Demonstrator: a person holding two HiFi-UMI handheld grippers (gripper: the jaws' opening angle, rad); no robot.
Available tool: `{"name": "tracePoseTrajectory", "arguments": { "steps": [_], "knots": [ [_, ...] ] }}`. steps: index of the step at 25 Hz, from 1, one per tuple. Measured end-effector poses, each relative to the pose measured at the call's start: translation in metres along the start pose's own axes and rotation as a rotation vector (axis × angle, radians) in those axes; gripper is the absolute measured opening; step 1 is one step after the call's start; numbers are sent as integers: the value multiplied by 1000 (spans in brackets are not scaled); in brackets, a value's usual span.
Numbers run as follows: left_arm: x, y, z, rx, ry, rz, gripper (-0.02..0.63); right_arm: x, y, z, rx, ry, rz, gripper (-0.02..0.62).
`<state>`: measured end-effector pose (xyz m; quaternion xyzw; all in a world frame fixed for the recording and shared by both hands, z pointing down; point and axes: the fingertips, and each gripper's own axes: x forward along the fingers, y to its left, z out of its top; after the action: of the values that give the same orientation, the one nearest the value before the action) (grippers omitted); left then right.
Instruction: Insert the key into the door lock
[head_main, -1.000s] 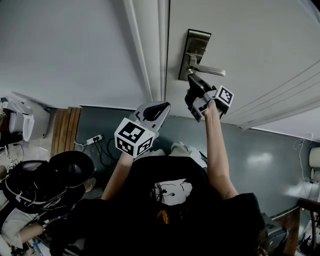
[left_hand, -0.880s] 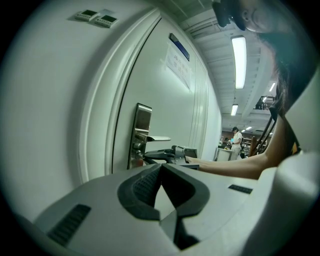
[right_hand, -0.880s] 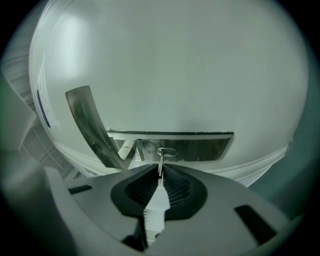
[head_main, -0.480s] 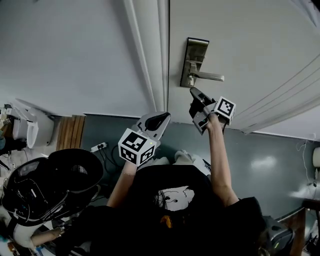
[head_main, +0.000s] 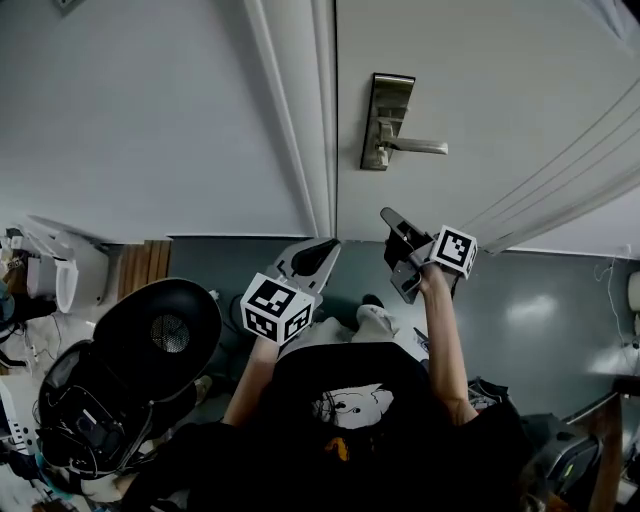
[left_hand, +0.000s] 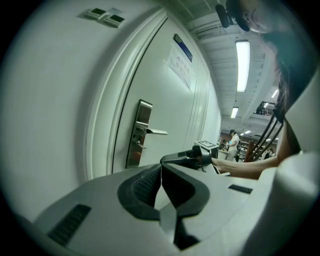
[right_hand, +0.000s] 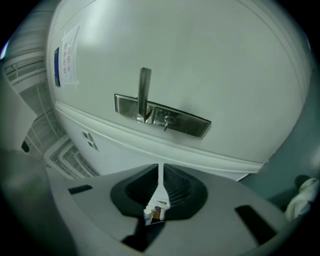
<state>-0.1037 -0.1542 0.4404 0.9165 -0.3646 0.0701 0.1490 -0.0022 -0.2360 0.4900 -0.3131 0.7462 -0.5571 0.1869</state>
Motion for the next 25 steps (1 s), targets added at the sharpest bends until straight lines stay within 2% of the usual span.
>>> {"name": "tracePoseTrajectory", "arguments": {
  "steps": [4,9,16,22,25],
  "knots": [
    [-11,-4,-14,-14,6,-15,9,-18,3,-31,-29,17,-26,20],
    [-6,-2,-15,-56,24,-38,9,-31,9,-50,-73,32,-85,20],
    [2,-15,-31,-86,56,-73,9,-59,1,-78,-37,48,-135,20],
    [14,-44,-53,-133,99,-125,9,-103,-2,-84,-12,-1,-165,20],
    [21,-71,-57,-122,115,-157,9,-132,-2,-88,-34,-18,-191,20]
  ]
}}
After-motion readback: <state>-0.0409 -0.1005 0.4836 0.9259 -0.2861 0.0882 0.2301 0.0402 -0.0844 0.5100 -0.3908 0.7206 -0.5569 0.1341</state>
